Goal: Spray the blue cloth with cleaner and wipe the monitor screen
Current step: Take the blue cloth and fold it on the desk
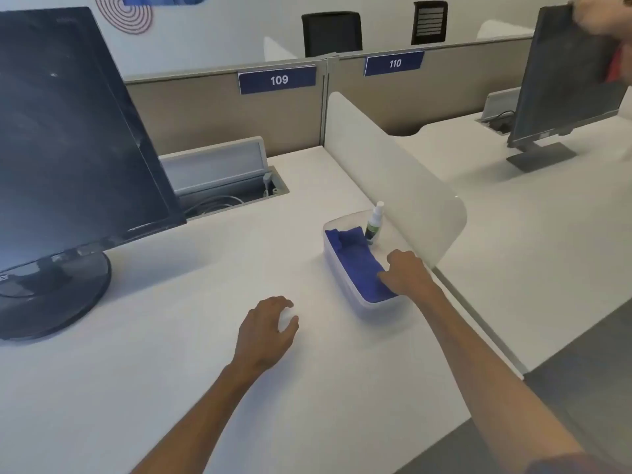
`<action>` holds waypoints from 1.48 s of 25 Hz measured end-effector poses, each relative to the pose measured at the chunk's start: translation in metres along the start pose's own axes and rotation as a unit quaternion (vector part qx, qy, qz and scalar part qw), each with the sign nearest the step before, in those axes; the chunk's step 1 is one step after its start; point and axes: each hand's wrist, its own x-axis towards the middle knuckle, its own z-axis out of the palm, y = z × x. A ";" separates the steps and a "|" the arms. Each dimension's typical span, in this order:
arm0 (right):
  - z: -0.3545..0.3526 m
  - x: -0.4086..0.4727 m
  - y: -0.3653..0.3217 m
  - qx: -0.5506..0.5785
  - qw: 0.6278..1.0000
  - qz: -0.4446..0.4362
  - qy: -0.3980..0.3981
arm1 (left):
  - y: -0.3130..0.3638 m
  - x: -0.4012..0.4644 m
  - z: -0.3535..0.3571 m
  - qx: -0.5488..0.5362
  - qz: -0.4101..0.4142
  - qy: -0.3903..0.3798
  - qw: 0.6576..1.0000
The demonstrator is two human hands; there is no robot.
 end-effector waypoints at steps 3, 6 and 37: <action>0.000 -0.001 -0.003 -0.030 0.999 0.020 -0.013 | 0.002 -0.001 0.000 0.000 0.011 0.009 1.000; 0.000 0.000 -0.008 -0.028 0.999 0.033 -0.032 | 0.003 0.000 0.000 -0.007 0.016 0.013 1.000; -0.049 -0.129 -0.125 0.152 0.848 -0.355 0.363 | 0.062 0.009 -0.103 -0.468 -0.098 -0.031 0.878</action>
